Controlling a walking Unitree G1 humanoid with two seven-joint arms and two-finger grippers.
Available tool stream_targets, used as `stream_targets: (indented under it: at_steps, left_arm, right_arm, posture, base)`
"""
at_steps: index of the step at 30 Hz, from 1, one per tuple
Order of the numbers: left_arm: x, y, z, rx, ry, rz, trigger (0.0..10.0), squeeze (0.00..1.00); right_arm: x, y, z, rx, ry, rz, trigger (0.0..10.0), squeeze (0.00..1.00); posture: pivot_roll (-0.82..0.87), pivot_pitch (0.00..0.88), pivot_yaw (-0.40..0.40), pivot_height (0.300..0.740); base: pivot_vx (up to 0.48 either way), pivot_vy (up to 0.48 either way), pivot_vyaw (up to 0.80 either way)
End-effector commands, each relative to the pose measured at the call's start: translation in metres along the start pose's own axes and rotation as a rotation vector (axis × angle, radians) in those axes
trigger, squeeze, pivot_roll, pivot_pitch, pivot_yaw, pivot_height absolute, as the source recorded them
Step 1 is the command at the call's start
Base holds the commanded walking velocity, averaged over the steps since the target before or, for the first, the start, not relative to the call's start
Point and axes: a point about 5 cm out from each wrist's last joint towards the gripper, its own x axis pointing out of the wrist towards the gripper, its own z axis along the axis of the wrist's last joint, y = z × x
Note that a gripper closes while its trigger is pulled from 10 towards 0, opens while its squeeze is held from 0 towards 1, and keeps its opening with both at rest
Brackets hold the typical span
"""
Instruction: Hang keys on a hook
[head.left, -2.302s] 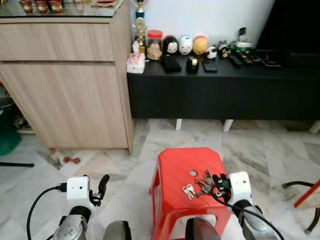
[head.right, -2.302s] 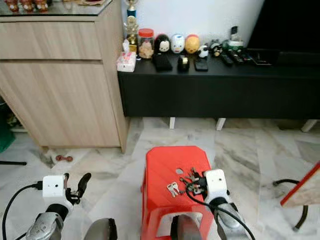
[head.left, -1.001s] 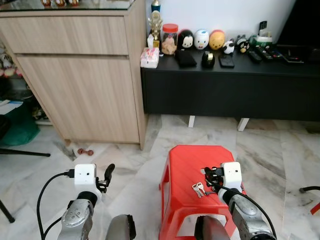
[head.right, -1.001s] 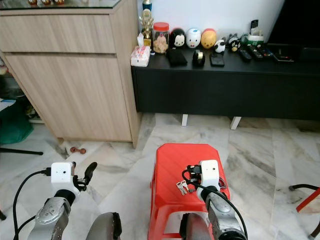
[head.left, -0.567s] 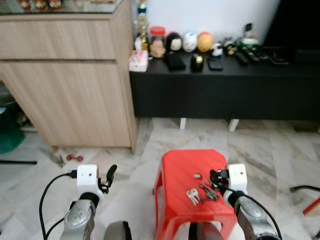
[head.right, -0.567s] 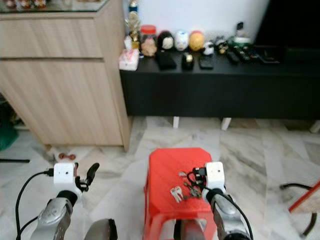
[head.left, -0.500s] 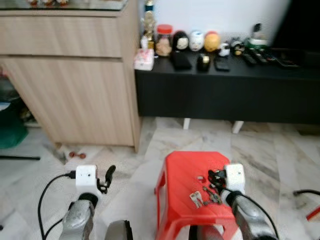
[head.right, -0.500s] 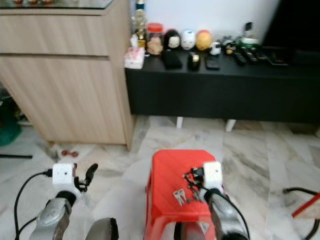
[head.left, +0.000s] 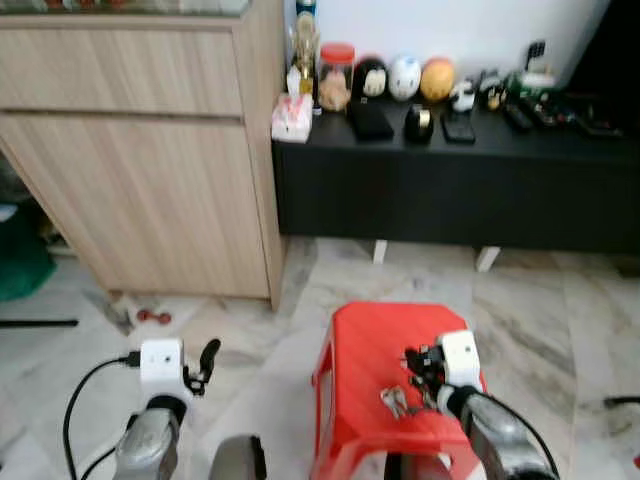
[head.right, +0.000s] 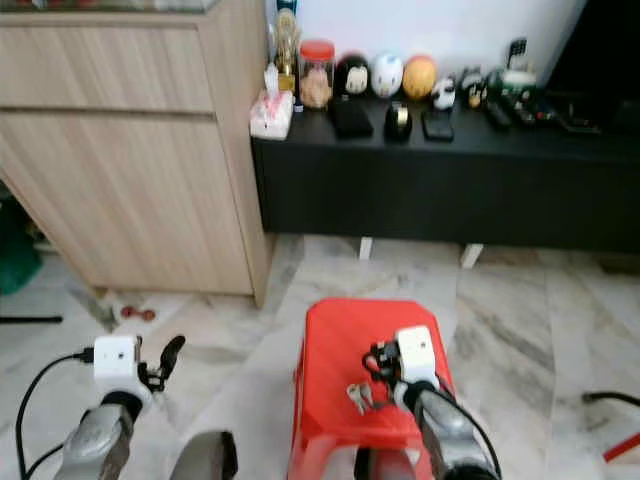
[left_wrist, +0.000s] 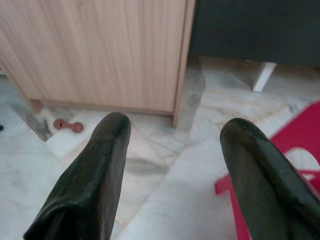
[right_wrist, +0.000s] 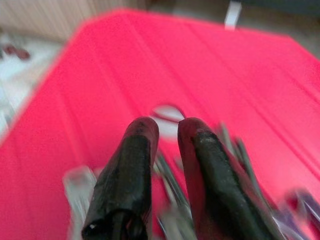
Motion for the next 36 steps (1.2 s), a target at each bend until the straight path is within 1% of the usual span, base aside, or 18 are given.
stream_targets:
  at_steps: [1, 3, 6, 7, 9, 12, 13, 14, 16, 17, 20, 23, 24, 25, 27, 30, 36]
  left_arm:
    - [-0.003, 0.001, -0.001, 0.011, 0.005, 0.002, 10.0, 0.0]
    - [-0.004, 0.001, -0.001, 0.011, 0.006, 0.002, 10.0, 0.0]
    - [-0.009, 0.003, -0.004, 0.018, 0.018, -0.001, 10.0, 0.0]
    - [-0.011, 0.003, -0.004, 0.019, 0.02, -0.002, 10.0, 0.0]
    - [-0.013, 0.004, -0.004, 0.021, 0.02, -0.002, 10.0, 0.0]
    - [-0.014, 0.005, -0.003, 0.023, 0.022, -0.003, 10.0, 0.0]
    - [-0.015, 0.005, -0.004, 0.028, 0.027, -0.005, 10.0, 0.0]
    - [-0.015, 0.005, -0.004, 0.029, 0.028, -0.005, 10.0, 0.0]
    - [-0.018, 0.005, -0.003, 0.032, 0.031, -0.008, 10.0, 0.0]
    - [-0.019, 0.006, -0.003, 0.032, 0.031, -0.009, 10.0, 0.0]
    - [-0.022, 0.007, -0.004, 0.034, 0.039, -0.006, 10.0, 0.0]
    - [-0.024, 0.008, -0.005, 0.036, 0.047, -0.005, 10.0, 0.0]
    - [-0.024, 0.008, -0.005, 0.036, 0.049, -0.005, 10.0, 0.0]
    - [-0.025, 0.008, -0.005, 0.036, 0.052, -0.006, 10.0, 0.0]
    - [-0.026, 0.008, -0.006, 0.036, 0.055, -0.007, 10.0, 0.0]
    - [-0.027, 0.008, -0.006, 0.036, 0.062, -0.006, 10.0, 0.0]
    - [-0.029, 0.008, -0.007, 0.04, 0.071, -0.013, 10.0, 0.0]
  right_arm:
    - [0.0, -0.001, -0.001, -0.018, 0.032, 0.02, 10.0, 0.0]
    - [0.0, -0.002, -0.002, -0.016, 0.038, 0.023, 10.0, 0.0]
    - [0.001, -0.007, 0.001, -0.02, 0.075, 0.042, 10.0, 0.01]
    - [0.001, -0.008, 0.004, -0.009, 0.067, 0.047, 10.0, 1.0]
    - [0.003, -0.01, 0.011, 0.011, 0.057, 0.059, 10.0, 1.0]
    - [0.004, -0.011, 0.014, 0.009, 0.07, 0.075, 10.0, 1.0]
    - [0.006, -0.009, 0.014, -0.02, 0.106, 0.119, 10.0, 1.0]
    - [0.006, -0.008, 0.014, -0.028, 0.116, 0.13, 10.0, 1.0]
    - [0.008, -0.008, 0.021, -0.113, 0.118, 0.143, 10.0, 1.0]
    - [0.008, -0.009, 0.022, -0.117, 0.117, 0.142, 10.0, 1.0]
    - [0.011, -0.011, 0.029, -0.087, 0.123, 0.139, 10.0, 1.0]
    - [0.011, -0.009, 0.028, -0.118, 0.185, 0.197, 10.0, 0.98]
    - [0.011, -0.01, 0.028, -0.134, 0.191, 0.206, 10.0, 0.59]
    - [0.011, -0.013, 0.032, -0.151, 0.189, 0.191, 10.0, 0.0]
    - [0.011, -0.016, 0.034, -0.14, 0.187, 0.17, 10.0, 0.0]
    - [0.011, -0.017, 0.035, -0.125, 0.193, 0.186, 10.0, 0.0]
    - [0.007, -0.019, 0.029, -0.123, 0.227, 0.211, 10.0, 0.0]
  posture:
    - [-0.02, 0.002, -0.053, 0.6]
    - [-0.02, 0.002, -0.053, 0.6]
    - [-0.01, 0.024, -0.051, 0.6]
    - [-0.01, 0.031, -0.051, 0.6]
    - [0.0, 0.041, -0.049, 0.6]
    - [0.0, 0.049, -0.048, 0.6]
    - [0.0, 0.059, -0.045, 0.6]
    - [0.0, 0.059, -0.045, 0.6]
    - [0.01, 0.07, -0.043, 0.6]
    - [0.01, 0.072, -0.043, 0.6]
    - [0.01, 0.079, -0.041, 0.6]
    - [0.02, 0.08, -0.039, 0.6]
    - [0.02, 0.08, -0.039, 0.6]
    - [0.02, 0.078, -0.038, 0.6]
    - [0.02, 0.076, -0.038, 0.6]
    - [0.02, 0.071, -0.035, 0.6]
    - [0.02, 0.058, -0.026, 0.6]
  base:
    - [0.0, 0.0, 0.0]
    - [0.0, 0.0, 0.0]
    - [0.0, 0.0, 0.0]
    - [0.0, 0.0, 0.0]
    - [0.0, 0.0, 0.0]
    - [0.0, 0.0, 0.0]
    - [0.0, 0.0, 0.0]
    - [0.0, 0.0, 0.0]
    - [0.0, 0.0, 0.0]
    - [0.0, 0.0, 0.0]
    - [0.0, 0.0, 0.0]
    - [0.0, 0.0, 0.0]
    - [0.0, 0.0, 0.0]
    - [0.0, 0.0, 0.0]
    - [0.0, 0.0, 0.0]
    - [0.0, 0.0, 0.0]
    - [0.0, 0.0, 0.0]
